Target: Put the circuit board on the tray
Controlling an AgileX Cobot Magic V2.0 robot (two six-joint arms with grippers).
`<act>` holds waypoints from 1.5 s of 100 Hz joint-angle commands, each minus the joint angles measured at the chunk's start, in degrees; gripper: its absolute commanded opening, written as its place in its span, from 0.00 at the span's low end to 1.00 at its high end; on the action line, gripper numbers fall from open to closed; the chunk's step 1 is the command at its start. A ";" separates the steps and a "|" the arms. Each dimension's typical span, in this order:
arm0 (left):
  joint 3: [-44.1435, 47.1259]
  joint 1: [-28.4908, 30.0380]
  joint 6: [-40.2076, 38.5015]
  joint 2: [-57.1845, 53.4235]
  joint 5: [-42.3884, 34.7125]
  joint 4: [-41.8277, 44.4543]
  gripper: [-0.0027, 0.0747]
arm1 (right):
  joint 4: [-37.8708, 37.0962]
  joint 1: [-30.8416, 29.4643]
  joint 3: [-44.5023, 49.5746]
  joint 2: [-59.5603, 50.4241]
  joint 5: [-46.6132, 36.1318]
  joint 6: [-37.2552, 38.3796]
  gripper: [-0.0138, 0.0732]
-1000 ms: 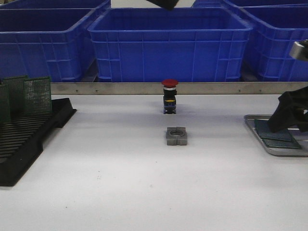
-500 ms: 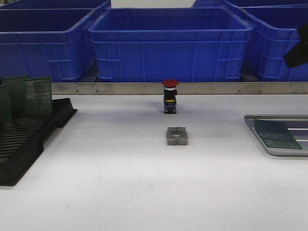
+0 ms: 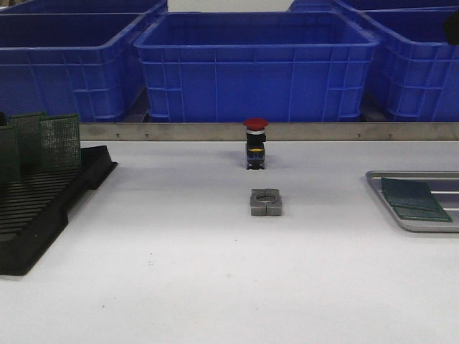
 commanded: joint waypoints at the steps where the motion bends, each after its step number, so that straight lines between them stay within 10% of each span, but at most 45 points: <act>1: 0.85 -0.11 -4.26 -6.34 -7.57 -0.41 0.01 | 4.20 3.51 0.53 -4.34 -5.69 -3.38 0.03; 67: 54.87 -0.30 -7.07 -49.93 -46.64 -3.22 0.01 | 12.62 7.79 12.85 -31.96 -7.83 -3.40 0.03; 107: 78.45 -0.30 -7.07 -78.12 -51.84 -4.65 0.01 | 13.24 7.79 19.76 -45.98 -7.01 -3.40 0.03; 150: 84.61 -0.30 -7.07 -87.31 -52.20 -4.65 0.01 | 13.30 7.79 19.99 -45.97 -4.36 -3.40 0.03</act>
